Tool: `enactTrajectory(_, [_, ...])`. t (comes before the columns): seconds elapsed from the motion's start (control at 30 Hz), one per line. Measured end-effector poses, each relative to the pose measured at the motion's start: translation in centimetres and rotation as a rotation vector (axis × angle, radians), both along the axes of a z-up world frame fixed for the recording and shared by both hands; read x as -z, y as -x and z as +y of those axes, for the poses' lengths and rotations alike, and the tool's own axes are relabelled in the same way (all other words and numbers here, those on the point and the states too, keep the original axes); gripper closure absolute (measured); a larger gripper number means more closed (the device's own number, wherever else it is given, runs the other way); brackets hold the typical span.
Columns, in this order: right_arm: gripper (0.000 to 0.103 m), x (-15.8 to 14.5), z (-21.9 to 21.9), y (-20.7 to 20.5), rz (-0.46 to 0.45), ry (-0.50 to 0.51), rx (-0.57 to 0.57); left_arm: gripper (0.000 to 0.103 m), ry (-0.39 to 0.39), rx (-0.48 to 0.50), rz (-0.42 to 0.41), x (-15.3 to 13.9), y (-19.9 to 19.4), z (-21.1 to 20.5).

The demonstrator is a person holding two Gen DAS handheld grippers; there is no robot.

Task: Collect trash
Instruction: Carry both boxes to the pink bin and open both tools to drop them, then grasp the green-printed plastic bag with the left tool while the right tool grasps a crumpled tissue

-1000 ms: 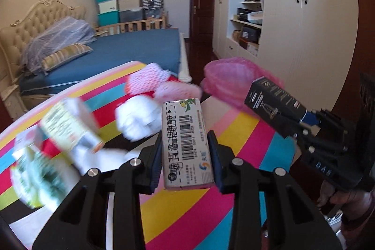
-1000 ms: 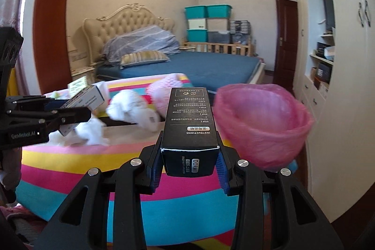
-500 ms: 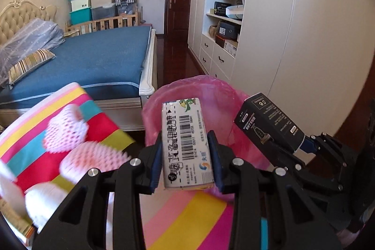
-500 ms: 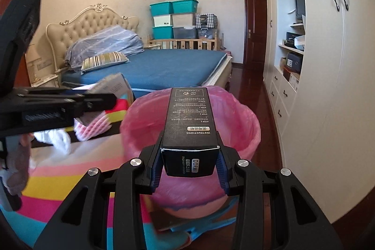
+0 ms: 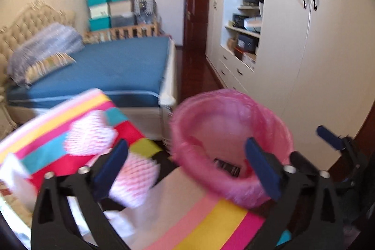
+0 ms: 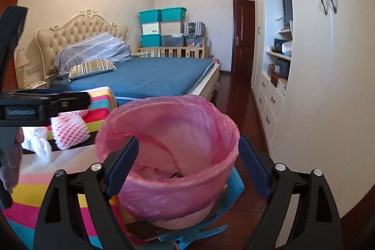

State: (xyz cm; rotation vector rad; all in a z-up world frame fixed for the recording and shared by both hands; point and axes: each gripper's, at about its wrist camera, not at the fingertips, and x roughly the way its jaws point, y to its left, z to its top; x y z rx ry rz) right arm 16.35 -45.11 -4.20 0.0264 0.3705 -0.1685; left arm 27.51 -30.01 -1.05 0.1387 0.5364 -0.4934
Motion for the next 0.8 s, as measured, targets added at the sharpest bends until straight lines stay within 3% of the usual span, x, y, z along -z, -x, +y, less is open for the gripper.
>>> enactTrajectory(0.23, [0.018, -0.6, 5.8, 3.3, -0.025, -0.005, -0.072, 0.005, -0.020, -0.075, -0.079, -0.5, 6.8, 8.3])
enactTrajectory(0.47, [0.018, -0.3, 14.3, 4.3, 0.006, -0.016, -0.271, 0.005, -0.090, -0.148, -0.129, 0.2, 13.5, 16.8])
enactTrajectory(0.8, [0.019, 0.1, 24.2, 5.5, 0.074, -0.025, -0.528, 0.005, -0.080, -0.390, -0.096, 2.3, 19.1, 30.1])
